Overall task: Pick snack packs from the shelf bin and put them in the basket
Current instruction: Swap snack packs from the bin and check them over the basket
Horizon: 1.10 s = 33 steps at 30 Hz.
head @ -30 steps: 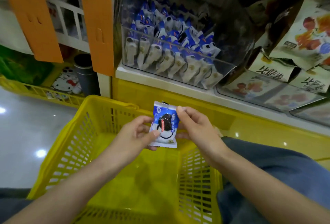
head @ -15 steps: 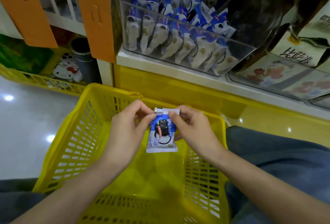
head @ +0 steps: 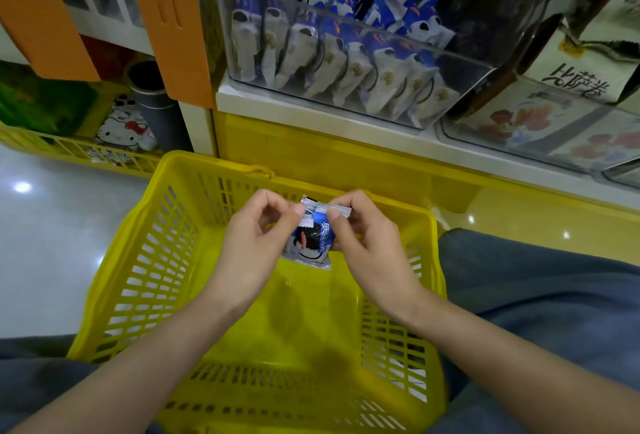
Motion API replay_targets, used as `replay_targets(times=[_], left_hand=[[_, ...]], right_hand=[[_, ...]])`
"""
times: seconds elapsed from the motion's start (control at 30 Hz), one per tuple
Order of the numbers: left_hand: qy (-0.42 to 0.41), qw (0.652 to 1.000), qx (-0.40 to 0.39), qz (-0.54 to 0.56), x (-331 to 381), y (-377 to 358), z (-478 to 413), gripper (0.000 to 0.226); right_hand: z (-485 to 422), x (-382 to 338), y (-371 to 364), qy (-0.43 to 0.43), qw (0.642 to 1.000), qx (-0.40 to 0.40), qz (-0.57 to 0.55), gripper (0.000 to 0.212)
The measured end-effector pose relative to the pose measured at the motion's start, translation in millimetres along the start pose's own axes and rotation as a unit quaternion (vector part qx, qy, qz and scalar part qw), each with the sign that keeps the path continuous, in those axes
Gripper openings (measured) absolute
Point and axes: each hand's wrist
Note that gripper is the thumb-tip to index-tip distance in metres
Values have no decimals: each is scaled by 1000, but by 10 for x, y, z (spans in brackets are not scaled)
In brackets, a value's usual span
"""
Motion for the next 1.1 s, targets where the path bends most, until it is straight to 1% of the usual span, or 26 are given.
replay_targets(times=[0.07, 0.13, 0.17, 0.27, 0.37, 0.43, 0.5, 0.57, 0.63, 0.67, 0.73, 0.8, 0.83, 0.9, 0.97, 1.03, 1.1], left_hand=[[40, 999, 6, 33, -22, -8, 8, 16], [76, 996, -28, 25, -42, -10, 21, 8], [79, 995, -49, 17, -59, -14, 36, 8], [72, 993, -97, -5, -119, -46, 106, 11], [98, 987, -126, 27, -161, -80, 173, 6], [93, 987, -127, 34, -165, -74, 173, 10], [72, 991, -111, 27, -164, -60, 165, 15], [54, 994, -93, 11, -171, -51, 163, 17], [48, 995, -87, 13, -175, -63, 177, 10], [54, 995, -81, 19, -183, -75, 186, 10], [76, 995, -61, 25, -217, -87, 187, 16], [110, 993, -41, 24, -262, -91, 188, 11], [133, 990, -38, 24, -290, -97, 197, 7], [168, 984, -58, 20, -353, -118, 226, 2], [169, 981, -91, 12, -434, -168, 270, 8], [156, 982, -108, 3, -525, -226, 293, 10], [158, 980, -120, -15, -655, -264, 289, 9]], right_hand=[[24, 9, -11, -17, 1000, -5, -21, 13], [18, 16, -10, -50, 998, -12, -49, 15], [6, 23, -4, -61, 997, -19, -51, 15], [-19, 30, 37, -34, 998, -47, 2, 19], [-26, 51, 52, -29, 998, -39, 28, 25], [-24, 82, 52, -56, 998, -38, -3, 24], [-11, 98, 44, -99, 991, -54, -76, 22], [5, 110, 46, -123, 984, -56, -115, 20], [17, 138, 57, -105, 990, -34, -86, 21], [26, 157, 64, -82, 995, -21, -54, 22], [61, 183, 71, -35, 999, -6, 1, 20], [111, 210, 61, -17, 1000, -3, 14, 16], [132, 230, 56, -20, 1000, -2, 12, 16], [166, 297, 58, -38, 999, -1, 6, 17], [204, 379, 65, -67, 998, -4, -7, 19], [249, 476, 60, -106, 994, -8, -30, 20], [302, 575, 60, -118, 993, -19, -26, 14]])
Point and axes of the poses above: each hand's wrist, its own z-axis away from the middle knuckle, its own y-axis out of the back of the hand, x = y × z, and after that the axes turned 11 degrees about z, right-handed
